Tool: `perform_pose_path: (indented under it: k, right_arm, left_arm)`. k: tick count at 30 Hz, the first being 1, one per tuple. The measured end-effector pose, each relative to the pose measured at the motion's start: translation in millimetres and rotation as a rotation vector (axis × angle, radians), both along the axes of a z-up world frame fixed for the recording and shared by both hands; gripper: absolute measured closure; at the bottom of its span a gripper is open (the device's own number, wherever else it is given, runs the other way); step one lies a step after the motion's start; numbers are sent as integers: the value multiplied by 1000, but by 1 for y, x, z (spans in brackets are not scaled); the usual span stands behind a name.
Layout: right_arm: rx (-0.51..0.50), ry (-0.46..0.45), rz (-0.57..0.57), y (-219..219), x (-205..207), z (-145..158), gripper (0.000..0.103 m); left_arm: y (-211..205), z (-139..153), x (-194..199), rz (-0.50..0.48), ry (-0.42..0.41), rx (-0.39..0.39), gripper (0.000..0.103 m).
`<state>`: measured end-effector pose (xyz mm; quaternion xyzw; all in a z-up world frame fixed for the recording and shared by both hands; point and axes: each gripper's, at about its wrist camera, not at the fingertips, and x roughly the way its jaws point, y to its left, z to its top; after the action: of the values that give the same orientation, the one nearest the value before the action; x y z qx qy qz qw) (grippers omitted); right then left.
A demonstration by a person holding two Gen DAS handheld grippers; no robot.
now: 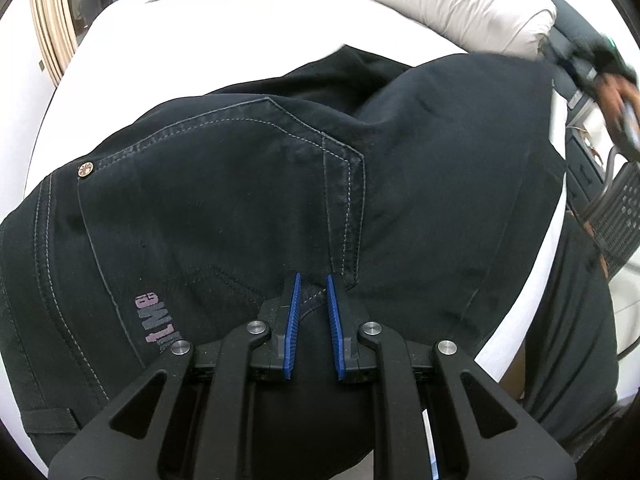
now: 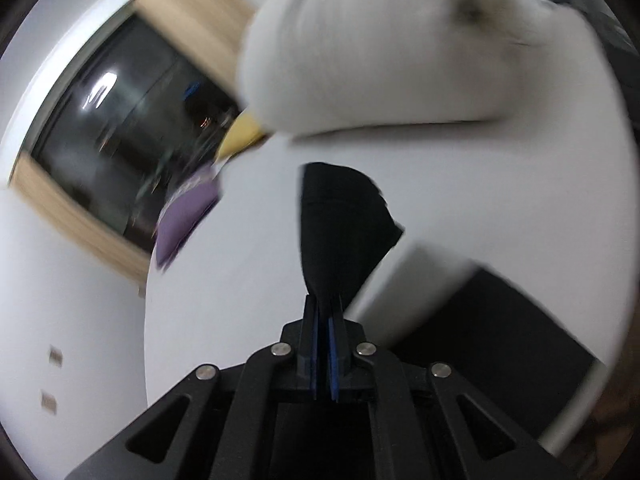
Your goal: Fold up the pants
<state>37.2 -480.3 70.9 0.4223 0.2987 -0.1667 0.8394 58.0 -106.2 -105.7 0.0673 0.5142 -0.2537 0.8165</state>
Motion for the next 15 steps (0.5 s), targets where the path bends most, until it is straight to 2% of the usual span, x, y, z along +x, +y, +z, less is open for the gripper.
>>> perform_pose_path:
  k: [1, 4, 5, 6, 7, 8, 10, 15]
  right_arm:
    - [68, -4, -25, -10, -23, -17, 98]
    - [217, 75, -132, -27, -62, -75, 92]
    - [257, 73, -159, -28, -74, -88, 87]
    - [281, 70, -187, -27, -84, -97, 79]
    - [293, 57, -205, -26, -87, -102, 60]
    - [311, 28, -223, -24, -93, -107, 45]
    - [351, -20, -242, -12, -82, -113, 40]
    - [435, -73, -229, -8, -66, -130, 40]
  left_arm:
    - [-2, 0, 0, 1, 1, 4, 90]
    - [-8, 0, 0, -1, 0, 23, 89]
    - [-10, 1, -1, -3, -1, 31, 89]
    - [-13, 0, -1, -5, -3, 37, 89]
    - [-14, 1, -2, -5, -3, 40, 89]
    - [-15, 1, -2, -1, -2, 42, 89]
    - [-19, 1, -2, 9, 1, 45, 89]
    - [-25, 1, -2, 5, 2, 67, 89]
